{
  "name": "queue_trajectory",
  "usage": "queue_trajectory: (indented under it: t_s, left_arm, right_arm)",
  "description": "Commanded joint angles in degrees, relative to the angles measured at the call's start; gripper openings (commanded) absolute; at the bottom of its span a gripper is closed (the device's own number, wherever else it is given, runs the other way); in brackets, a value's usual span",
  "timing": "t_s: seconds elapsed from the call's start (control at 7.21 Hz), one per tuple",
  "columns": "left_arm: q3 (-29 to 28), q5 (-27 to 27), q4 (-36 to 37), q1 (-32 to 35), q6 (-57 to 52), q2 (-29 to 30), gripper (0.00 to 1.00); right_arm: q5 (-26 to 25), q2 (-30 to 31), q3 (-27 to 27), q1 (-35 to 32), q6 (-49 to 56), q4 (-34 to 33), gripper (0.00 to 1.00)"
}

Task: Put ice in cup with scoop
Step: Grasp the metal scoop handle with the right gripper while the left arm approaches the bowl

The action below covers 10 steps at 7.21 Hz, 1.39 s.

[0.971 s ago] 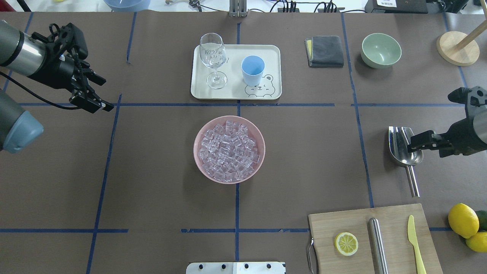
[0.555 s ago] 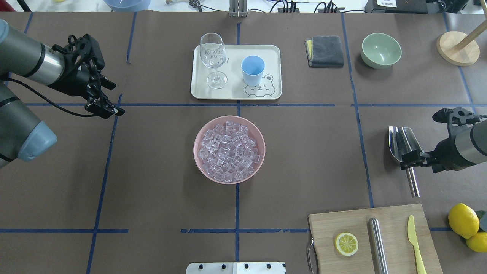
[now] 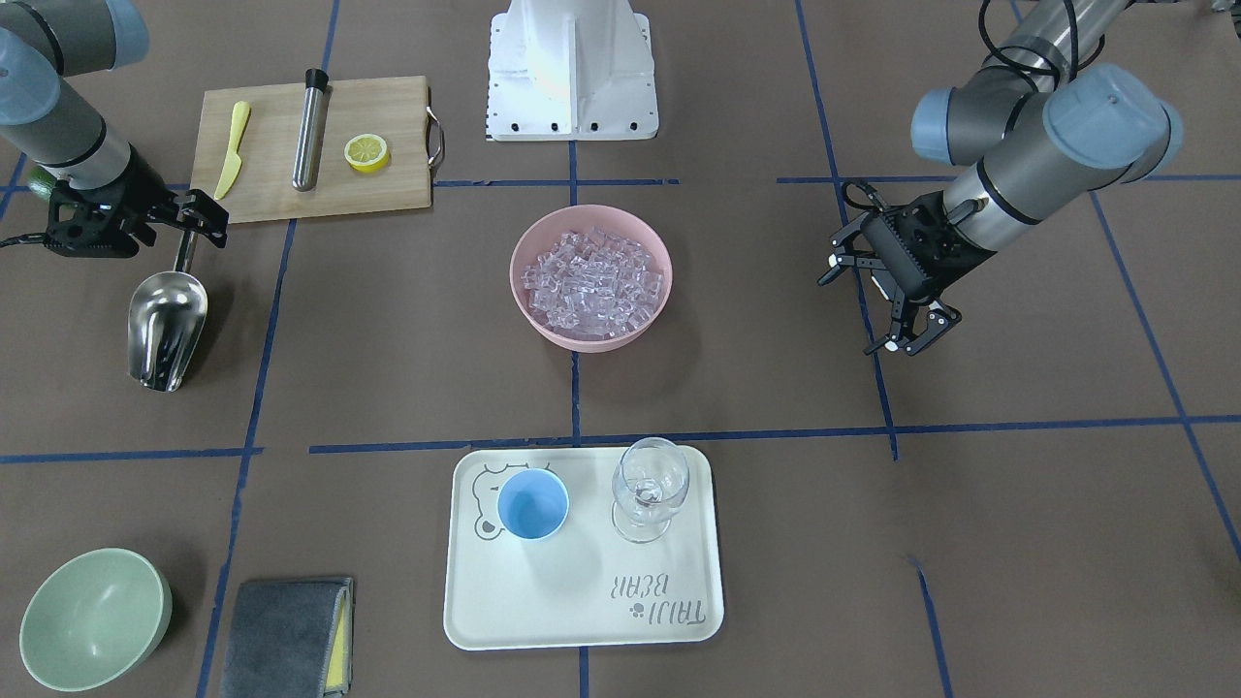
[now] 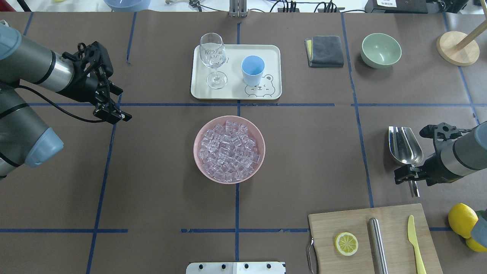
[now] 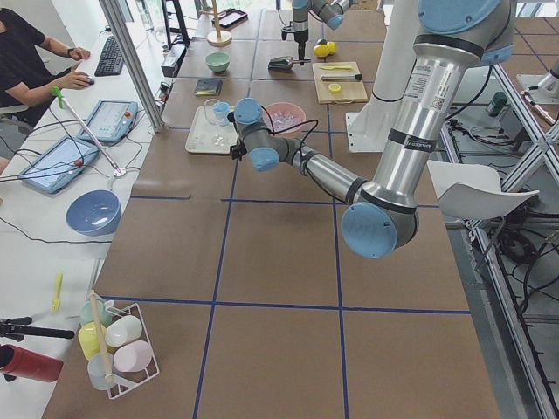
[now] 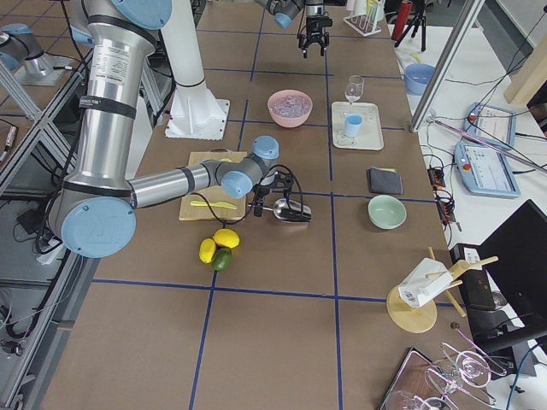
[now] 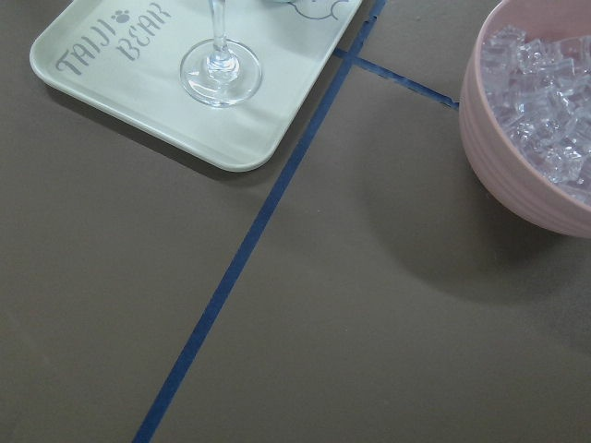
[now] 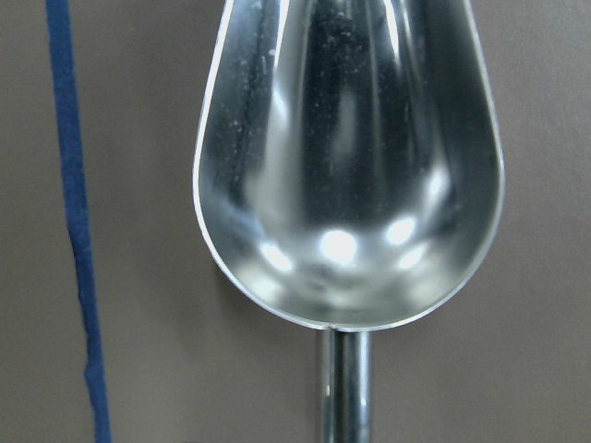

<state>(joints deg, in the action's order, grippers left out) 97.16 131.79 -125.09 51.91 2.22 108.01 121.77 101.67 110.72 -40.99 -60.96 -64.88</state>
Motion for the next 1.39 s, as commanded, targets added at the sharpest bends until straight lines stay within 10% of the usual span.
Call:
queue_trajectory:
  t_s: [0.0, 0.97, 1.11, 1.25]
  left_arm:
    - [-0.39, -0.04, -0.06, -0.32, 0.50, 0.53, 1.00]
    - [-0.30, -0.04, -0.06, -0.32, 0.59, 0.53, 1.00]
    - [-0.30, -0.04, -0.06, -0.32, 0.51, 0.53, 1.00]
    - [-0.13, -0.04, -0.06, -0.32, 0.51, 0.45, 1.00]
  right_arm:
    - [0.05, 0.11, -0.16, 0.38, -0.04, -0.07, 0.53]
    - [-0.04, -0.06, -1.39, 0.82, 0.05, -0.16, 0.33]
    - [-0.04, -0.15, -1.30, 0.82, 0.14, -0.07, 0.00]
    - [-0.04, -0.33, -0.69, 0.65, 0.22, -0.07, 0.00]
